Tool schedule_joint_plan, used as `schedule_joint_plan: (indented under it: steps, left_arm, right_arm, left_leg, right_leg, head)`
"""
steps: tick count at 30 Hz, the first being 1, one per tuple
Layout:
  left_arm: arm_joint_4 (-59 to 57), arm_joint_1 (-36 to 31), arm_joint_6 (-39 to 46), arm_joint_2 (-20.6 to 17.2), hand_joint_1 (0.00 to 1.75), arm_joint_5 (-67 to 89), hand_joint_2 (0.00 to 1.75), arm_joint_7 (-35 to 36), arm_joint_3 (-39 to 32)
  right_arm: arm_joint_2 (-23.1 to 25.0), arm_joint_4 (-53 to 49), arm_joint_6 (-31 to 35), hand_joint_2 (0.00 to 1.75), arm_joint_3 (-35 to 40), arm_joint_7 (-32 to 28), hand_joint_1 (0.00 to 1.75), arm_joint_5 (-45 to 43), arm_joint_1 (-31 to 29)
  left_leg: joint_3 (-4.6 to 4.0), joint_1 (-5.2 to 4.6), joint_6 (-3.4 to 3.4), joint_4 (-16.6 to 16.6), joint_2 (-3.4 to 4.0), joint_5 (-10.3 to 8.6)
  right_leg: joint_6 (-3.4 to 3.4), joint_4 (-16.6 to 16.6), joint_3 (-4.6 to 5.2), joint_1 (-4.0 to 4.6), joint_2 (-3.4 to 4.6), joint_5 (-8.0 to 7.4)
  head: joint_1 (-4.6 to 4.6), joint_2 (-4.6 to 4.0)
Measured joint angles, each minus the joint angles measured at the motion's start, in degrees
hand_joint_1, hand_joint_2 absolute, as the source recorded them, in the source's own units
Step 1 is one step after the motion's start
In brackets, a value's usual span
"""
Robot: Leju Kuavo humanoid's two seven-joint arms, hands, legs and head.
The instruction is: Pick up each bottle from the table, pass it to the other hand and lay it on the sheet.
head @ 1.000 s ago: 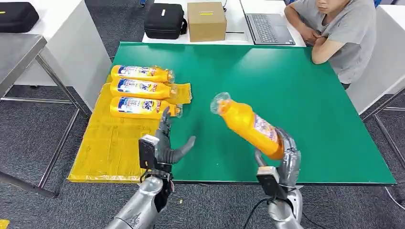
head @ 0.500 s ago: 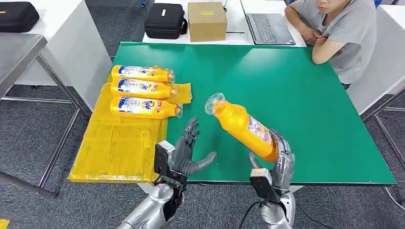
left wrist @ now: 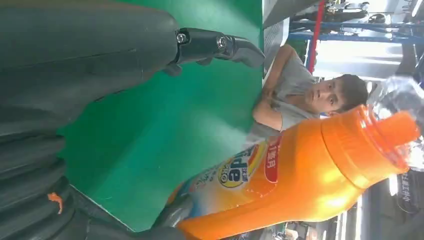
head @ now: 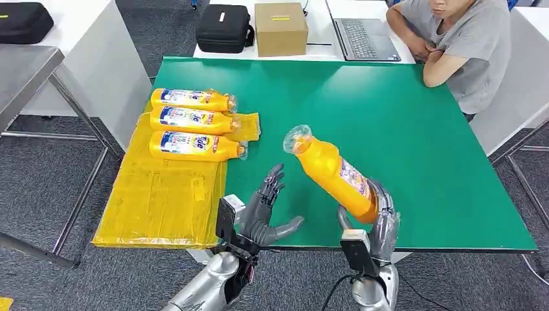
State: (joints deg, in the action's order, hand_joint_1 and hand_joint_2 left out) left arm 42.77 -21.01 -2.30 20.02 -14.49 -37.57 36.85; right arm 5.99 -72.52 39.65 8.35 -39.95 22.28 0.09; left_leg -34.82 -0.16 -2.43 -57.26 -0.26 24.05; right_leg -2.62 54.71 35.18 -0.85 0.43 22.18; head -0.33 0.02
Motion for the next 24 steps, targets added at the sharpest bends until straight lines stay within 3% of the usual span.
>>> schedule_joint_plan:
  steps: [7, 16, 24]
  left_arm:
    - [0.0, -0.2, -0.9, 0.0, 0.00, -1.6, 1.75, 0.6, 0.7]
    - [-1.3, -2.1, -4.0, 0.6, 0.00, -10.1, 1.75, 3.2, 1.9]
    - [-2.4, -4.5, -1.6, 0.9, 0.00, -11.7, 1.75, 3.0, 3.1]
  right_arm:
    - [0.5, 0.1, 0.0, 1.75, -0.2, 0.0, 1.75, 0.4, -0.1]
    - [1.5, 0.9, 0.0, 1.75, 0.9, 0.0, 1.75, 14.2, -2.7]
    - [1.9, 1.7, 0.0, 1.75, 5.0, 0.0, 1.75, 13.5, -5.4]
  left_leg:
    - [-0.01, 0.01, 0.00, 0.0, 0.01, 0.00]
    - [0.00, 0.01, 0.03, 0.0, 0.01, -0.04]
    - [-0.01, 0.01, 0.04, 0.0, 0.01, -0.05]
  right_leg:
    - [0.00, 0.0, 0.00, 0.01, 0.00, 0.00]
    - [0.00, 0.0, 0.00, 0.01, 0.00, -0.01]
    - [0.00, 0.0, 0.01, 0.01, 0.01, -0.01]
  head:
    - [0.00, 0.00]
    - [0.00, 0.00]
    - [0.00, 0.00]
